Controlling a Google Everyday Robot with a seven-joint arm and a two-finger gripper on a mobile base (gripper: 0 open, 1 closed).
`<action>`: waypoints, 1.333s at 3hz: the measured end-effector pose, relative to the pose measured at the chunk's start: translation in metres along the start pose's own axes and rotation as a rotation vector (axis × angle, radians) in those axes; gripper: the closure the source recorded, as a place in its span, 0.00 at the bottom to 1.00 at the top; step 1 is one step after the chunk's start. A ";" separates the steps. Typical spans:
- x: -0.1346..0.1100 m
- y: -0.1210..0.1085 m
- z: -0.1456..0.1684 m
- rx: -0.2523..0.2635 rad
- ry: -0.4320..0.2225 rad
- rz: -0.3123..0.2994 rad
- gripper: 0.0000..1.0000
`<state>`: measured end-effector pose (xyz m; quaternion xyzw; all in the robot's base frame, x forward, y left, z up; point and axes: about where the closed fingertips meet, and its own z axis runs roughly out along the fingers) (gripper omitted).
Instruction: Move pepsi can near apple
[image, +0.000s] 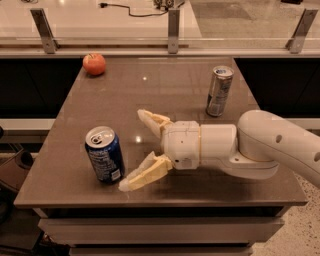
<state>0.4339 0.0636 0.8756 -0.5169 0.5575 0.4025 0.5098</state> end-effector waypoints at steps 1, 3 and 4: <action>-0.006 0.004 0.009 -0.007 -0.005 -0.009 0.00; -0.003 0.016 0.039 -0.005 0.069 0.016 0.00; -0.005 0.018 0.041 -0.008 0.071 0.015 0.18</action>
Offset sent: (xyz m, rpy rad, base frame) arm -0.0087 0.0377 -0.0017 -0.0221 0.0131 -0.0008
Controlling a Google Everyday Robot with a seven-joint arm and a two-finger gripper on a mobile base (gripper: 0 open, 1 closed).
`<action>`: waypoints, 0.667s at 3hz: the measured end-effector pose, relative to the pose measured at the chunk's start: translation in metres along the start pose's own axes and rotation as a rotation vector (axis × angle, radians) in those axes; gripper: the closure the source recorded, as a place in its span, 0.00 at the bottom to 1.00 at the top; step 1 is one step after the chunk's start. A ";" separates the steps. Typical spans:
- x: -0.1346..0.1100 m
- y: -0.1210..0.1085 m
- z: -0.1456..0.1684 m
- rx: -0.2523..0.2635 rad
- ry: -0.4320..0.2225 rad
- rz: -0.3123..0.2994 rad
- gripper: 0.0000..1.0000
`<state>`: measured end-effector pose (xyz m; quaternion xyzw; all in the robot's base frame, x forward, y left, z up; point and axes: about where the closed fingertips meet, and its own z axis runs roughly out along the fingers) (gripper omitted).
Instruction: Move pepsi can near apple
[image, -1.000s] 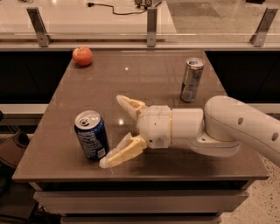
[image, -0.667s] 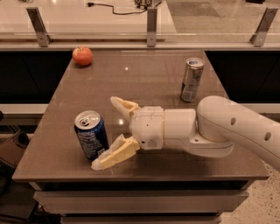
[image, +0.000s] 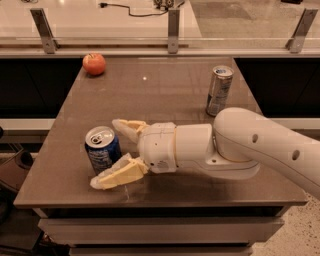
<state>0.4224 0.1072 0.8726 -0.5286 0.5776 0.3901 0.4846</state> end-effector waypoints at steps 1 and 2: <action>-0.002 0.002 0.002 -0.003 0.001 -0.004 0.41; -0.003 0.003 0.003 -0.006 0.003 -0.008 0.64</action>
Offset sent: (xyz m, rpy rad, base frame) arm -0.0013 0.0019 0.0011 -0.0019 -0.0026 0.0034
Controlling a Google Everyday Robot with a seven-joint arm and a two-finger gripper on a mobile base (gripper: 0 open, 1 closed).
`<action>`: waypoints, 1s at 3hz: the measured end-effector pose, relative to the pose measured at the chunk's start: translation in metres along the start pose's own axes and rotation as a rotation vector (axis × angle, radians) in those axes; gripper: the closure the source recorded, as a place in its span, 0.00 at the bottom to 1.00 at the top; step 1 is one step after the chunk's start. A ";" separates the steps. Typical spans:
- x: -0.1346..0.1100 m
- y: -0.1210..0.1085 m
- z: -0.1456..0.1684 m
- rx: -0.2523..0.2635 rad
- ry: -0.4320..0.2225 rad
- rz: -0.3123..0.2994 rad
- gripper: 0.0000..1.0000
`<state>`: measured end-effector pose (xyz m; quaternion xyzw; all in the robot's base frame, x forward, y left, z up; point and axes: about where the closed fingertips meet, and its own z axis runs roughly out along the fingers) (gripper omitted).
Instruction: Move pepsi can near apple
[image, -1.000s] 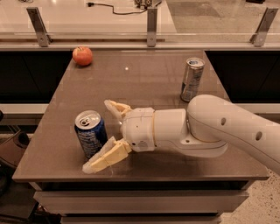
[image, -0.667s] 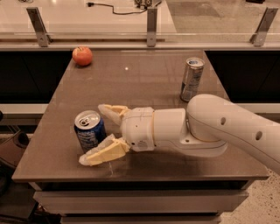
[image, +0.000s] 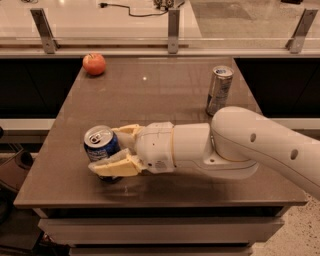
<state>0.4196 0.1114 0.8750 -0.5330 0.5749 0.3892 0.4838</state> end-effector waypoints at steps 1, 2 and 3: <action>-0.002 0.002 0.001 -0.003 0.001 -0.004 0.87; -0.003 0.003 0.003 -0.006 0.002 -0.008 1.00; -0.011 -0.001 0.001 -0.010 0.011 -0.013 1.00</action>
Offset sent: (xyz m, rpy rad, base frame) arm -0.0012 0.0017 0.0010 -0.0017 -0.0028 0.0033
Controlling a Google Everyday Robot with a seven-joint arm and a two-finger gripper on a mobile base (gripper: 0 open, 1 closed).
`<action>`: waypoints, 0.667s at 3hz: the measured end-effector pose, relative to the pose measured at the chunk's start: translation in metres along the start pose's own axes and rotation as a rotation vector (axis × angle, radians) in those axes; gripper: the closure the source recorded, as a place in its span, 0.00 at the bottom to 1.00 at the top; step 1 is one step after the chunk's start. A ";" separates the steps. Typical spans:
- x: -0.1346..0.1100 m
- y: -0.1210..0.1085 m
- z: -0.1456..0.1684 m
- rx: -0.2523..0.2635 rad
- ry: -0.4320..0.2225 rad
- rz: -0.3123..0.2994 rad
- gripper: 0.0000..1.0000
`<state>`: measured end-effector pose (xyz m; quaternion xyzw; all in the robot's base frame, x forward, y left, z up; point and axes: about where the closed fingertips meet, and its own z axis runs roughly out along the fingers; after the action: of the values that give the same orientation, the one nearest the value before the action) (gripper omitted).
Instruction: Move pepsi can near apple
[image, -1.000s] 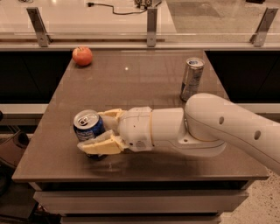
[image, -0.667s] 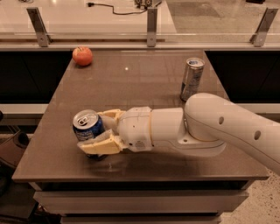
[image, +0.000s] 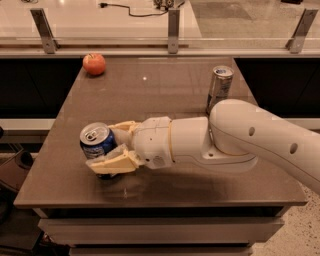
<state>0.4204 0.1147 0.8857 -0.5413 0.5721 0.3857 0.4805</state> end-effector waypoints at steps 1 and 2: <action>-0.018 -0.026 -0.013 0.027 -0.017 0.020 1.00; -0.040 -0.059 -0.031 0.088 -0.030 0.054 1.00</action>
Offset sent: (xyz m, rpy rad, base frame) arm 0.0960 -0.0554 0.0829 0.0718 0.0641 -0.1949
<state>0.4731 0.0876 0.9365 -0.4983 0.5958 0.3811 0.5015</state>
